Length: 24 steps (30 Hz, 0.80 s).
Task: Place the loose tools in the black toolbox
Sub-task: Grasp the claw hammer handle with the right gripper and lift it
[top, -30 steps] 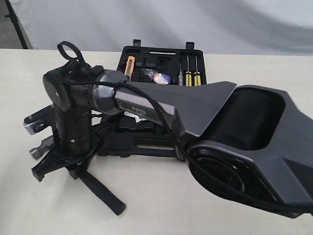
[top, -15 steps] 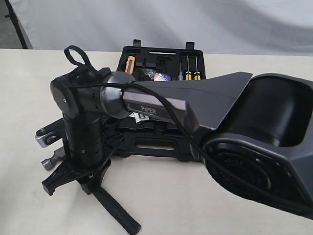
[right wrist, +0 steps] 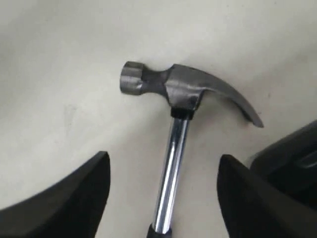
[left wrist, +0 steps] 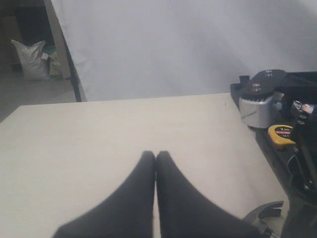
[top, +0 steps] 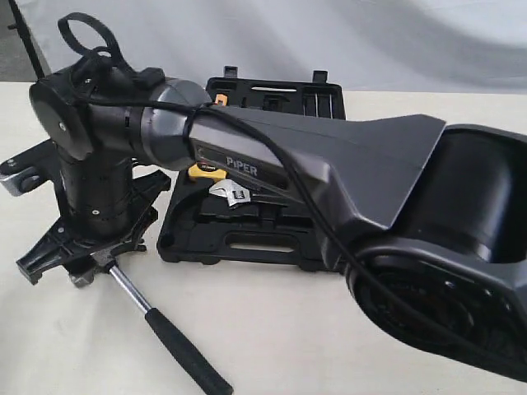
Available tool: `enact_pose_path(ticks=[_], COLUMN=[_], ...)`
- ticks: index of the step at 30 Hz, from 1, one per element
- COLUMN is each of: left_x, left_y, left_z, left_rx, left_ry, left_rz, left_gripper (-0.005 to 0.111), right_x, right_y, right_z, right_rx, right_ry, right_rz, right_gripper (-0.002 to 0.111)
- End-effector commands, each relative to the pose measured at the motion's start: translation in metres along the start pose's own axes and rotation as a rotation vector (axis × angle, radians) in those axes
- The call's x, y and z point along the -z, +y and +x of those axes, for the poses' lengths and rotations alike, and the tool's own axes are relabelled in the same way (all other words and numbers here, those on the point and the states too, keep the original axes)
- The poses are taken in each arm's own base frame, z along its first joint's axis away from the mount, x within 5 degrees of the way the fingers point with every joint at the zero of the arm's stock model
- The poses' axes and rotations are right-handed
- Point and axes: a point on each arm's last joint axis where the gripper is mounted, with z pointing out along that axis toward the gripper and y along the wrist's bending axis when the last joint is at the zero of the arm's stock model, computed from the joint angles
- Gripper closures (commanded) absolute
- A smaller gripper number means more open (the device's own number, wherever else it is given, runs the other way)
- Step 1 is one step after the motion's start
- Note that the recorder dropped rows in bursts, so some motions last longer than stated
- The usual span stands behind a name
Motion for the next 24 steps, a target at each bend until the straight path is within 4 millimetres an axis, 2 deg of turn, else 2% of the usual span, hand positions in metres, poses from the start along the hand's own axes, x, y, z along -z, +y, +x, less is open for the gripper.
enact_pose_path(ticks=[1, 5, 7, 10, 13, 14, 15, 18, 20, 23, 24], left_x=[0.001, 0.001, 0.001, 0.001, 0.001, 0.001, 0.001, 0.001, 0.001, 0.001, 0.001], left_y=[0.000, 0.000, 0.000, 0.000, 0.000, 0.000, 0.000, 0.000, 0.000, 0.000, 0.000], left_z=[0.002, 0.002, 0.002, 0.002, 0.002, 0.002, 0.002, 0.002, 0.002, 0.002, 0.002], left_rx=[0.022, 0.022, 0.022, 0.022, 0.022, 0.022, 0.022, 0.022, 0.022, 0.022, 0.022], left_ry=[-0.007, -0.007, -0.007, -0.007, -0.007, -0.007, -0.007, -0.007, -0.007, -0.007, -0.007], left_rz=[0.014, 0.014, 0.014, 0.014, 0.014, 0.014, 0.014, 0.014, 0.014, 0.014, 0.014], left_gripper=[0.105, 0.105, 0.105, 0.105, 0.105, 0.105, 0.105, 0.105, 0.105, 0.105, 0.105], right_x=[-0.031, -0.058, -0.061, -0.050, -0.023, -0.009, 0.007, 0.034, 0.060, 0.069, 0.067], right_y=[-0.007, -0.011, -0.010, -0.009, -0.007, -0.007, -0.009, -0.018, -0.040, -0.068, -0.085], right_z=[0.000, -0.002, -0.001, 0.000, 0.001, 0.003, 0.003, 0.001, -0.001, 0.000, 0.002], right_rx=[-0.006, 0.039, 0.060, 0.064, 0.091, 0.119, 0.127, 0.159, 0.232, 0.335, 0.361], right_ry=[0.018, -0.002, 0.001, 0.021, 0.034, 0.053, 0.047, -0.008, -0.054, -0.058, -0.038], right_rz=[0.013, 0.013, 0.004, 0.003, -0.005, 0.007, 0.020, 0.036, 0.056, 0.100, 0.136], right_gripper=[0.048, 0.049, 0.065, 0.108, 0.108, 0.108, 0.108, 0.108, 0.108, 0.108, 0.108])
